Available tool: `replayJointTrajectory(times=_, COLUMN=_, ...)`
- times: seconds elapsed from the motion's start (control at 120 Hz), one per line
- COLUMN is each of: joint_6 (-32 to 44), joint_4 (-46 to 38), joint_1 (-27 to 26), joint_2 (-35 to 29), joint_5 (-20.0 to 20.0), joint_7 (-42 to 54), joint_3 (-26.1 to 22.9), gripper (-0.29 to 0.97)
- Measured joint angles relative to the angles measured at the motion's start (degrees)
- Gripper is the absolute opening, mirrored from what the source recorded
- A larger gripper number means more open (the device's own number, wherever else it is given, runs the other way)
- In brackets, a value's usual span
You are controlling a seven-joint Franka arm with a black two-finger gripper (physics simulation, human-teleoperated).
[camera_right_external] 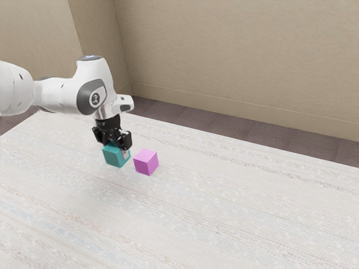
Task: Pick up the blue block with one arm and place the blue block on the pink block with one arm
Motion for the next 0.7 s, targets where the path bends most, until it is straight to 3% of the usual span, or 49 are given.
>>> replayJointTrajectory(times=0.358, joint_6=-8.13, joint_4=10.27, joint_1=-0.04, joint_2=7.58, joint_5=-0.49, joint_7=-0.87, joint_3=-0.96, gripper=0.36)
replayJointTrajectory(times=0.7, joint_6=-6.44, joint_4=16.7, joint_1=-0.83, joint_2=12.06, joint_5=1.34, joint_7=-1.27, joint_3=-1.28, gripper=0.36)
